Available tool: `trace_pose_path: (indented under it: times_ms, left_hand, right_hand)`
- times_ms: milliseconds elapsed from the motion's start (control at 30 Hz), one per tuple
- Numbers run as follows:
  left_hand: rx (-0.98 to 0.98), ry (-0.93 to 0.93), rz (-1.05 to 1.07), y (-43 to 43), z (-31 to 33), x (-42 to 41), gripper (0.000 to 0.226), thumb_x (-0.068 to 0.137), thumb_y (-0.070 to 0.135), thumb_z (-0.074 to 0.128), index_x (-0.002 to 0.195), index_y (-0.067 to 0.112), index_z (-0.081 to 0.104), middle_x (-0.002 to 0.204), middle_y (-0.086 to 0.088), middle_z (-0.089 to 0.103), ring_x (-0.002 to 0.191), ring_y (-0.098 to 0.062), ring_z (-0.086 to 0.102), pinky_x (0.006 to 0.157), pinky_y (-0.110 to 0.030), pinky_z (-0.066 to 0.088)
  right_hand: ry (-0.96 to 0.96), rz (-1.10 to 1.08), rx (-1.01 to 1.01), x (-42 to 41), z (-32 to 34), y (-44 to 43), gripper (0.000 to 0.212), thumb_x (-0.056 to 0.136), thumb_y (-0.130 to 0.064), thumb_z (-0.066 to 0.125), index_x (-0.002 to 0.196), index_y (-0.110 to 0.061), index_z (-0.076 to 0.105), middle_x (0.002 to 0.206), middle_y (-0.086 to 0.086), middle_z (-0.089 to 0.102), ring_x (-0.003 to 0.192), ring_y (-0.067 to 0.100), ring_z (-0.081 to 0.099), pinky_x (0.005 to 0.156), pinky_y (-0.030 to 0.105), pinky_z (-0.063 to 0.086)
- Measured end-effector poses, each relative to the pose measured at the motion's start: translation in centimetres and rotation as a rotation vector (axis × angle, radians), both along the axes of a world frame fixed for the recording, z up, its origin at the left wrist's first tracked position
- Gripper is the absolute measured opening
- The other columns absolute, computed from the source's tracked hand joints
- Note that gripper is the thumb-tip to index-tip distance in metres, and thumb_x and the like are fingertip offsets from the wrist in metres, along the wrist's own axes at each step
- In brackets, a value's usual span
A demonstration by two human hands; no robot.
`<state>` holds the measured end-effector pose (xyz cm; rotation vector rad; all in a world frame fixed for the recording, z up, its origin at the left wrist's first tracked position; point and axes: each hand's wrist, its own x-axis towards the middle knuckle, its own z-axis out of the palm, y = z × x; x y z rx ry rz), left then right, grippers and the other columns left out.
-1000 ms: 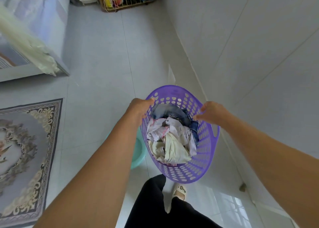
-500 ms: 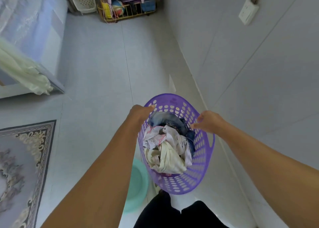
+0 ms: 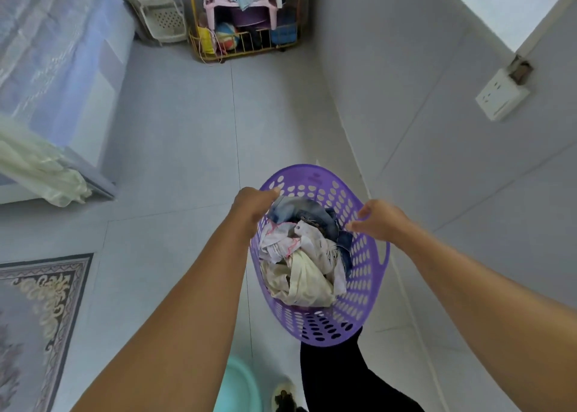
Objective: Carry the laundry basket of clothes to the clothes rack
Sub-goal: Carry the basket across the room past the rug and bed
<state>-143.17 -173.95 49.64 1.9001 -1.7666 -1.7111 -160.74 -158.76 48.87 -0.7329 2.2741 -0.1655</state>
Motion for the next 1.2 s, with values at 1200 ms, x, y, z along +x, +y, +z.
trace_pose_path:
  times_ms: [1200]
  left_hand:
    - [-0.042,-0.036,0.112,-55.9,-1.0,-29.4,0.062,0.090,0.045,0.062,0.133,0.001,0.054,0.137,-0.015,0.056,0.129,-0.032,0.051,0.106,-0.044,0.046]
  right_hand:
    - [0.016,0.184,0.043,-29.9,1.4,-57.9,0.055,0.092,-0.043,0.059,0.122,0.003,0.062,0.124,0.018,0.065,0.114,0.032,0.063,0.093,0.036,0.051]
